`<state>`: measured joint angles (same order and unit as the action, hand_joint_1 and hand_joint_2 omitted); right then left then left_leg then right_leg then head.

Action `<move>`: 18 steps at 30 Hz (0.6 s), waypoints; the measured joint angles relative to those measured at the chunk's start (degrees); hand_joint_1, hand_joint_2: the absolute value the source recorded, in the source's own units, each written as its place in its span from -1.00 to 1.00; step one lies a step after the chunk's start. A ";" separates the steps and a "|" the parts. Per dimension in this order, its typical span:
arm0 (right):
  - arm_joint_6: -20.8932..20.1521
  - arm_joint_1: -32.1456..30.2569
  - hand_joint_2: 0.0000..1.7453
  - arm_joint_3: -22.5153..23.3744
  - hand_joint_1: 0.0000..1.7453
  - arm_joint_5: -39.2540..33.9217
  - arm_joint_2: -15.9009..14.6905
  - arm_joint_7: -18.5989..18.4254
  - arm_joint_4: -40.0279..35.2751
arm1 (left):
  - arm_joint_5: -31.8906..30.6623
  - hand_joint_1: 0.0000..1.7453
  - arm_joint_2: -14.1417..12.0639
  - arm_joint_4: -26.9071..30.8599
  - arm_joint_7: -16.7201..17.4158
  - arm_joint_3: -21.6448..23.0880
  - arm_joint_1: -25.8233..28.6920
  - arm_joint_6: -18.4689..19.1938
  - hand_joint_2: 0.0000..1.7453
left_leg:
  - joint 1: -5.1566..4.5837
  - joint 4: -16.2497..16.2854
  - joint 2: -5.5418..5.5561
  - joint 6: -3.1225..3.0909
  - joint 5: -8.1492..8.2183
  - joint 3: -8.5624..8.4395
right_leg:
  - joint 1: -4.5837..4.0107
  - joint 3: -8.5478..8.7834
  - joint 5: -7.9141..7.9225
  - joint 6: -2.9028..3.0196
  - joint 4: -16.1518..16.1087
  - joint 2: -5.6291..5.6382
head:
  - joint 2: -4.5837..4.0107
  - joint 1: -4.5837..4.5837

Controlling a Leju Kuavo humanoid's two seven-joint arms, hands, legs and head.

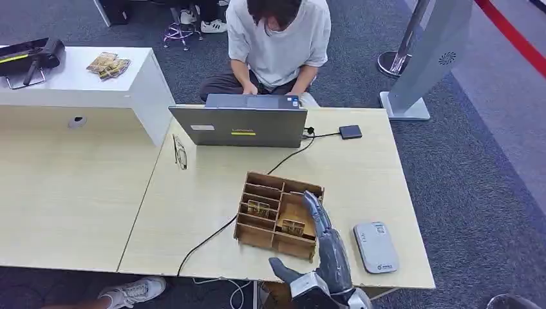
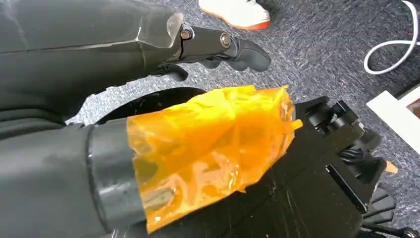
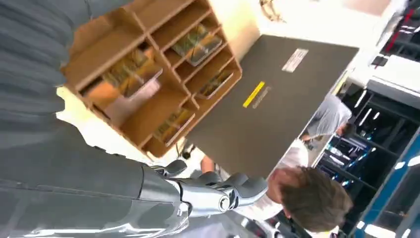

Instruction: Pass the card to the sensor for recognition and then transmit it.

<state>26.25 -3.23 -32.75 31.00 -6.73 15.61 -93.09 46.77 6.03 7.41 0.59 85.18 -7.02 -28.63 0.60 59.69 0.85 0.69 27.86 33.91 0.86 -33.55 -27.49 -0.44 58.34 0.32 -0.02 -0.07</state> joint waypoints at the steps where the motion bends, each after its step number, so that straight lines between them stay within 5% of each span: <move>1: -0.11 0.50 1.00 0.38 -1.00 1.27 0.00 -0.31 0.22 | -0.15 -1.00 0.00 0.00 0.00 0.02 0.01 0.02 -1.00 | 0.00 0.00 0.00 0.00 0.00 0.00 | 0.00 0.00 0.00 0.00 0.00 0.00 | 0.00 0.00; 18: -3.30 8.01 1.00 5.29 -1.00 19.63 0.00 -9.01 3.81 | -0.37 -1.00 0.02 0.00 0.00 0.70 -0.04 0.57 -1.00 | 0.00 0.01 0.01 0.00 0.00 -0.01 | 0.00 0.00 0.01 0.00 0.01 0.01 | 0.00 0.00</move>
<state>22.95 4.78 -27.45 50.63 -6.73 6.60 -89.28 46.40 6.05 7.41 0.59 85.88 -7.06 -28.06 0.60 59.70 0.85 0.69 27.85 33.90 0.86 -33.54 -27.47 -0.43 58.35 0.32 -0.02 -0.07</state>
